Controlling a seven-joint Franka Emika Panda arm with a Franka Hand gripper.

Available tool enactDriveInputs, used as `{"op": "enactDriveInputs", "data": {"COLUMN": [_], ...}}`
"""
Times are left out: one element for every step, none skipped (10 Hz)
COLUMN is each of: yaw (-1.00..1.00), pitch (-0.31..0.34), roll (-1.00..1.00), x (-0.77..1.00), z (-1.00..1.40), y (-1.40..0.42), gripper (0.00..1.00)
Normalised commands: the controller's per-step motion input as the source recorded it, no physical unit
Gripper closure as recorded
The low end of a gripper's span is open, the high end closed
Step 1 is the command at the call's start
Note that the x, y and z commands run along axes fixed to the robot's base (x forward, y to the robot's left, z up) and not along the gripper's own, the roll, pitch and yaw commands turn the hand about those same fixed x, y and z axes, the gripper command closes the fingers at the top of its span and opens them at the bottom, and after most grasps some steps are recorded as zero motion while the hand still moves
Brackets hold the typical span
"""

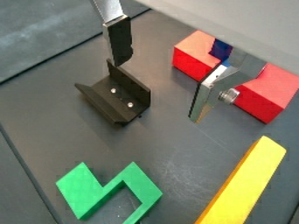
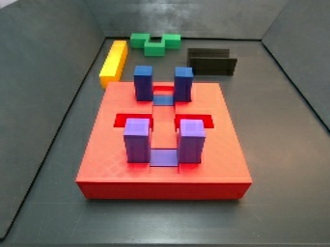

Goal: Pick up the yellow object. Move up. Move to above the board. Insert the yellow object.
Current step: Pick up the yellow object.

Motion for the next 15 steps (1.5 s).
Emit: {"op": "enactDriveInputs", "data": {"yaw": [0.00,0.01,0.15,0.15,0.00,0.00,0.00,-0.01,-0.06,-0.11,-0.13,-0.16,-0.18,-0.17,-0.02], "pitch": [0.000,-0.079,-0.127,-0.143,-0.181,-0.223,-0.244,-0.217,-0.174,-0.156,-0.116,-0.114,-0.096,-0.070,-0.043], "roll": [0.10,0.12,0.11,0.09,0.09,-0.02,-0.05,0.00,0.01,0.03,0.06,0.06,0.06,0.07,0.16], "x": [0.00,-0.10,-0.19,-0.24,-0.28,-0.41,-0.52,-0.51,-0.53,-0.55,-0.47,-0.45,-0.39,-0.33,-0.12], "z": [-0.12,-0.30,-0.33,-0.30,-0.43,-0.41,-0.48,-0.47,-0.43,-0.41,-0.38,-0.36,-0.32,-0.27,-0.30], "y": [-0.44,-0.56,-0.69,-0.63,-0.27,0.00,0.06,0.05,0.06,0.06,0.05,0.04,0.02,0.02,0.16], "gripper": [0.00,0.00,0.00,0.00,0.00,0.00,0.00,0.00,0.00,0.00,0.00,0.00,0.00,0.00,0.00]}}
